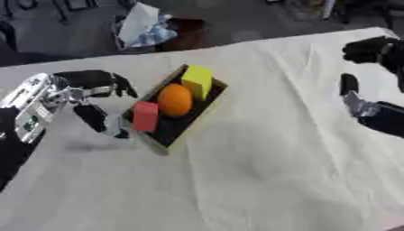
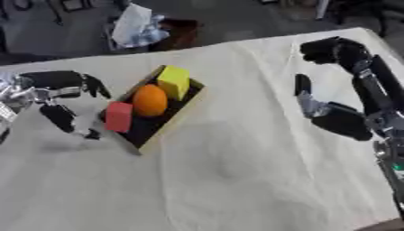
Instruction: Pick up objects on the table and place them in the box.
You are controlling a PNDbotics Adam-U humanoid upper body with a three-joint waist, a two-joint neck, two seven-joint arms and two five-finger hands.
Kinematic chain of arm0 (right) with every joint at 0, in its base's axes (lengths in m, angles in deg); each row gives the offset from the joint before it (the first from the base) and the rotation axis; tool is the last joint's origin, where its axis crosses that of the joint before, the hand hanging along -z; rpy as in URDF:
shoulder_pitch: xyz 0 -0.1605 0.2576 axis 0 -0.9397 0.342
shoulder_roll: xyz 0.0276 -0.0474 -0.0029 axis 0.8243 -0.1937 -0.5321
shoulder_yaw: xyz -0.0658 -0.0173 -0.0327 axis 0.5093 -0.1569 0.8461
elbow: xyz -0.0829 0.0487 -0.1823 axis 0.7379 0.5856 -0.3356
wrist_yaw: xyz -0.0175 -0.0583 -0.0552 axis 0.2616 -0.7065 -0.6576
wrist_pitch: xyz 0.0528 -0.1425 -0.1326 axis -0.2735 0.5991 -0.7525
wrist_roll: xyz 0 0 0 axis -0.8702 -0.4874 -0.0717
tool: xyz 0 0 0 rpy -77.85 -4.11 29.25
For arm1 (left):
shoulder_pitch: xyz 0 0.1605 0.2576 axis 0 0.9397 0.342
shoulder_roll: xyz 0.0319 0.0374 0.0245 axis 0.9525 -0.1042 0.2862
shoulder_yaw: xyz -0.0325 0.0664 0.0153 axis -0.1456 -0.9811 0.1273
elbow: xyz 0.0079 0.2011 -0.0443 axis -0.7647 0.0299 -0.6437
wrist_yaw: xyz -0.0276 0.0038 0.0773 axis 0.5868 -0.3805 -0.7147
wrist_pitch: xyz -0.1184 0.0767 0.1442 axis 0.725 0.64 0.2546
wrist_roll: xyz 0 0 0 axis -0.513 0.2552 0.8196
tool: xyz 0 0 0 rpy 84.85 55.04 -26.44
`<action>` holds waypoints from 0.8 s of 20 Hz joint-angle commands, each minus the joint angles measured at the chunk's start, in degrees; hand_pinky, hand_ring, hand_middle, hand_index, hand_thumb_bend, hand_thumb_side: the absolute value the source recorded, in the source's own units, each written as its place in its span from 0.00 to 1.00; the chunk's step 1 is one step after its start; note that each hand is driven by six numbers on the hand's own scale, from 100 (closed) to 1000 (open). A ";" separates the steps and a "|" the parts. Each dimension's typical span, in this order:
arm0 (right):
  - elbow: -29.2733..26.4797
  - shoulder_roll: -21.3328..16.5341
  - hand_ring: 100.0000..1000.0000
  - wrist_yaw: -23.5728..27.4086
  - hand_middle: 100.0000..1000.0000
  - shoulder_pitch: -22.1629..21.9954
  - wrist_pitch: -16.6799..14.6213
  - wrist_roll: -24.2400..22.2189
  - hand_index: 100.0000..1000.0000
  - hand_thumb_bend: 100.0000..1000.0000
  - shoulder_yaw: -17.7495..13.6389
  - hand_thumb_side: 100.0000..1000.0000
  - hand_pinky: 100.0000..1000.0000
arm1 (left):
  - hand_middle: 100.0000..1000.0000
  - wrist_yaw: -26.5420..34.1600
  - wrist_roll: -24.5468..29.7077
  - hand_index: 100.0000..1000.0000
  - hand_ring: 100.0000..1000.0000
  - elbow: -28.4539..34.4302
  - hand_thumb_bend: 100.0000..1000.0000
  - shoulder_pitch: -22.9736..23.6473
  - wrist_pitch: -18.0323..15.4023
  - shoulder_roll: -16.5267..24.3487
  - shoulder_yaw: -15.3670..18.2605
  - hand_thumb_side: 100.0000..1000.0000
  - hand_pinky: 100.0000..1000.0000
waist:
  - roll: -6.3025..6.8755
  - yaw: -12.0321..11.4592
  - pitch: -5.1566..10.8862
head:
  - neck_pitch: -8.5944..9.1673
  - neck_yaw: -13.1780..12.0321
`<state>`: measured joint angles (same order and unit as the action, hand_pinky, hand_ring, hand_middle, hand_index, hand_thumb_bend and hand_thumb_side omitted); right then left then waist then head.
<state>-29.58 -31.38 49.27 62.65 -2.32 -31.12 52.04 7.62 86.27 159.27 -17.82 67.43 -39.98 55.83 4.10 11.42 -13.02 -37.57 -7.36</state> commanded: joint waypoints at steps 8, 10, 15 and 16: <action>-1.12 -0.53 0.71 -0.04 0.69 -1.49 0.38 1.25 0.78 0.00 -1.78 0.20 0.74 | 0.71 13.82 -17.95 0.83 0.67 20.74 0.40 15.90 9.07 -0.48 15.69 0.36 0.73 | -1.20 -3.45 1.67 | -0.19 1.00; -1.22 -0.30 0.71 -0.02 0.69 -2.20 0.52 1.60 0.78 0.00 -2.13 0.20 0.74 | 0.70 15.02 -20.77 0.82 0.66 23.68 0.37 19.05 10.39 -2.51 17.80 0.33 0.72 | -1.24 -4.24 1.59 | -0.29 1.08; -1.51 0.64 0.71 0.08 0.68 -4.50 0.93 2.61 0.77 0.00 -3.13 0.21 0.73 | 0.68 19.92 -27.91 0.82 0.64 28.17 0.25 26.15 12.78 -10.25 20.98 0.24 0.70 | -1.26 -6.34 1.34 | -0.75 1.48; -1.55 0.88 0.71 0.22 0.68 -4.96 1.03 2.78 0.77 0.00 -3.25 0.22 0.73 | 0.67 20.92 -28.92 0.81 0.64 28.73 0.22 27.26 13.00 -11.77 21.15 0.23 0.70 | -1.32 -6.73 1.27 | -0.86 1.63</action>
<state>-29.92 -30.17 49.29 57.19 -1.34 -28.75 49.52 27.16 58.95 186.16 9.58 80.08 -51.29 75.74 3.75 4.59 -13.02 -38.26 -5.96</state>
